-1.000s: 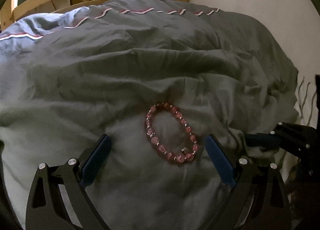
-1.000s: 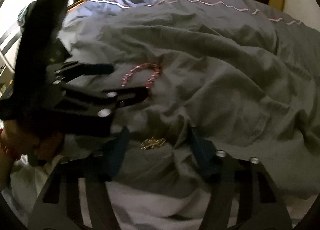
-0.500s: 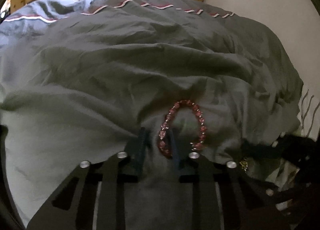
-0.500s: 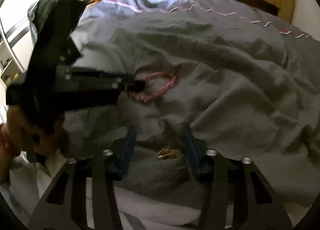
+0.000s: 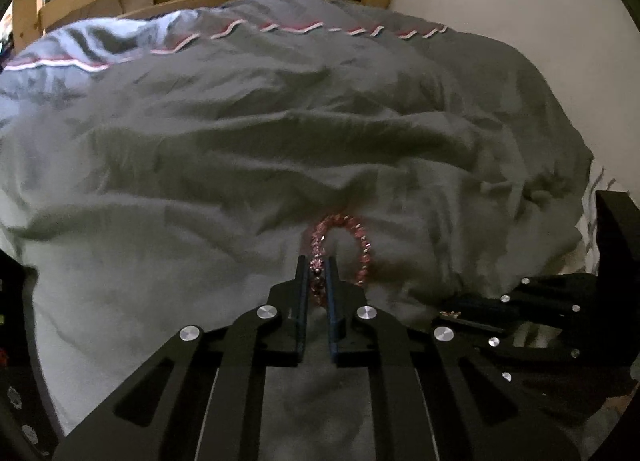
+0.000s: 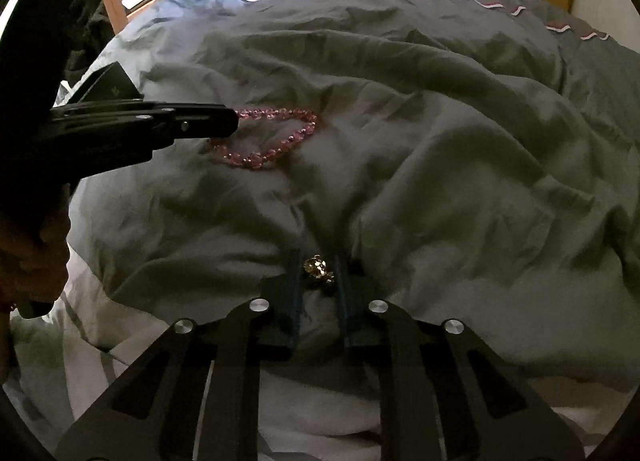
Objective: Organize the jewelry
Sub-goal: 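Grasp the pink bead bracelet with the left tool while the right tool grasps the gold charm, then carry the pink bracelet with the left tool while the right tool carries the charm to the box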
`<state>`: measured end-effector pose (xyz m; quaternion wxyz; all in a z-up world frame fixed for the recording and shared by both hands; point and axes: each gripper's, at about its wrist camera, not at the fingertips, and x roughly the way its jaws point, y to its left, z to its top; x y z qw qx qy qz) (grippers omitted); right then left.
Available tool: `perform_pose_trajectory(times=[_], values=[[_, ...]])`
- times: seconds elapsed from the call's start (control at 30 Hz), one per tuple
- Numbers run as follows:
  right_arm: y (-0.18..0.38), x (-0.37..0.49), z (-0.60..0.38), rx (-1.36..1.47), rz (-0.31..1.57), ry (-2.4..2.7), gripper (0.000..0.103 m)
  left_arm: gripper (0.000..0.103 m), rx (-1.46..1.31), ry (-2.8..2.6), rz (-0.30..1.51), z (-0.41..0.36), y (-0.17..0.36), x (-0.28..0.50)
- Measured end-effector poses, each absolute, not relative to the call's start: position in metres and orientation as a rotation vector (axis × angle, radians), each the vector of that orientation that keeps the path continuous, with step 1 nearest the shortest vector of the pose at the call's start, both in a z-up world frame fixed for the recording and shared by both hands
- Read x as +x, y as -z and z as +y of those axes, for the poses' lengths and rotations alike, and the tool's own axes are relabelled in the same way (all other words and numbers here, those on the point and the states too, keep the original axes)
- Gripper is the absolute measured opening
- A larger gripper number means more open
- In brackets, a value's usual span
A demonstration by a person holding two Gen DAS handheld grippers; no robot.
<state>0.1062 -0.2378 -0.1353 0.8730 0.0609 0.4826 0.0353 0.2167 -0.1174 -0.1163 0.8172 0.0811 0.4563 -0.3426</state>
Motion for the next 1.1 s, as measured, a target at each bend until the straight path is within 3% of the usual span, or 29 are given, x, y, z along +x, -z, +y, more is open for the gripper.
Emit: perform_pose_trajectory(times=[0.43, 1.1], values=[[0.102, 0.088, -0.244, 0.197, 0.901, -0.067, 0.009, 0.008, 0.166, 0.738, 0.9, -0.107, 0.076, 0.195], [0.051, 0.097, -0.215, 0.251, 0.87, -0.076, 0.009, 0.008, 0.161, 0.502, 0.86, -0.008, 0.033, 0.158]])
